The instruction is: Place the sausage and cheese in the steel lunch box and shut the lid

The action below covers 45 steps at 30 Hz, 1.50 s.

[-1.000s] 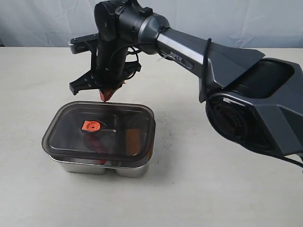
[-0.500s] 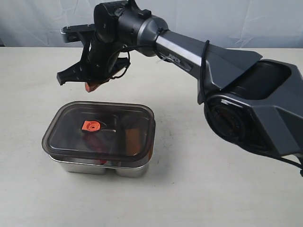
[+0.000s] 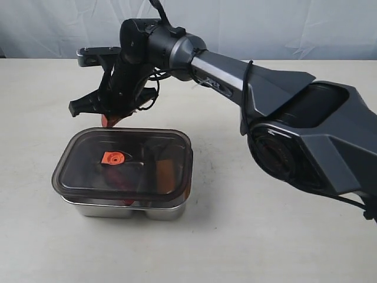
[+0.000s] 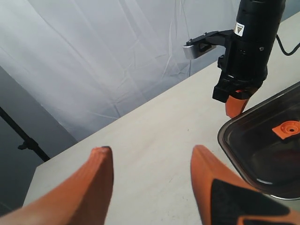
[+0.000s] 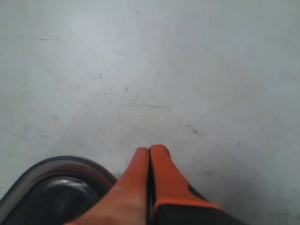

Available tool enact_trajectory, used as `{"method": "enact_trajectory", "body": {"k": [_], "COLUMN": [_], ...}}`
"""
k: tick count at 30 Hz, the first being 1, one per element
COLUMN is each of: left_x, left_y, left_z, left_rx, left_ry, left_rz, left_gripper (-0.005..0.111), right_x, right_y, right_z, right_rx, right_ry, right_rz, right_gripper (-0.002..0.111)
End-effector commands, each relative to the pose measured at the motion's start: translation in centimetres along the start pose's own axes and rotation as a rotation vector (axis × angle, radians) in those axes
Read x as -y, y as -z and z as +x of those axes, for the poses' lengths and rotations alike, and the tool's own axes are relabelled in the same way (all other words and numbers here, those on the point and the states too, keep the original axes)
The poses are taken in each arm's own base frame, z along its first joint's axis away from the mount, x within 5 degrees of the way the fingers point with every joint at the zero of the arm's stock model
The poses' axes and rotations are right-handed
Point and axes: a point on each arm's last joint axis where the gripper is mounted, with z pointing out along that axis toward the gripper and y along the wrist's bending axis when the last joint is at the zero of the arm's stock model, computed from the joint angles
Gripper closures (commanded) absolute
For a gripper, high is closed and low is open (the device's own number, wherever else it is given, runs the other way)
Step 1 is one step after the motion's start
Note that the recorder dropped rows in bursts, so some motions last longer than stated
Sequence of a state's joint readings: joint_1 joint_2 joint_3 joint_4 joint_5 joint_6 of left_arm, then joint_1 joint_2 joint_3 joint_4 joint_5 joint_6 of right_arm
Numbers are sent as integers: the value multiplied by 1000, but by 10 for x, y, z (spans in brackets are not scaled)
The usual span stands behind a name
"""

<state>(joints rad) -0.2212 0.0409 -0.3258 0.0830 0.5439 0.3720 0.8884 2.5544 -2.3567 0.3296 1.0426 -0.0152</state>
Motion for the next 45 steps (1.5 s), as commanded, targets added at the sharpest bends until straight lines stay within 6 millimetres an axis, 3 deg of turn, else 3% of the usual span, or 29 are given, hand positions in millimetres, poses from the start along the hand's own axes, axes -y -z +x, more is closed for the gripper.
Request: {"method": "enact_trajectory", "body": {"k": [1,10,19,24,31,39,41,45], "left_x": [0,0,0,0,3,-8,-11,-16], "left_y": [2,2,2,2,2,18,20,17], "left_z": [-1,-1,-1,-3,-3,-24,-29,-41], "left_rx": [13,13,13,33,28,63,64,34], "left_ry": [8,8,8,22,52,-33,-41,-30], "left_rz": [5,5,5,6,44,26,15,34], "left_gripper": [58,58,58,58,58,58,65,90], "right_x": [-4,-9,-21,-25,-34,-59,-69,-90], "right_y": [7,33,34,51,145,238,259,300], "right_z": [7,0,3,-6,-13,-9,-5,7], "right_rx": [-87,-54,-65,17,110,294,333,405], "right_ry": [10,47,129,152,161,161,158,153], "right_rz": [-15,18,18,74,259,247,200,100], "right_gripper": [108,108,108,108,108,108,108,108]}}
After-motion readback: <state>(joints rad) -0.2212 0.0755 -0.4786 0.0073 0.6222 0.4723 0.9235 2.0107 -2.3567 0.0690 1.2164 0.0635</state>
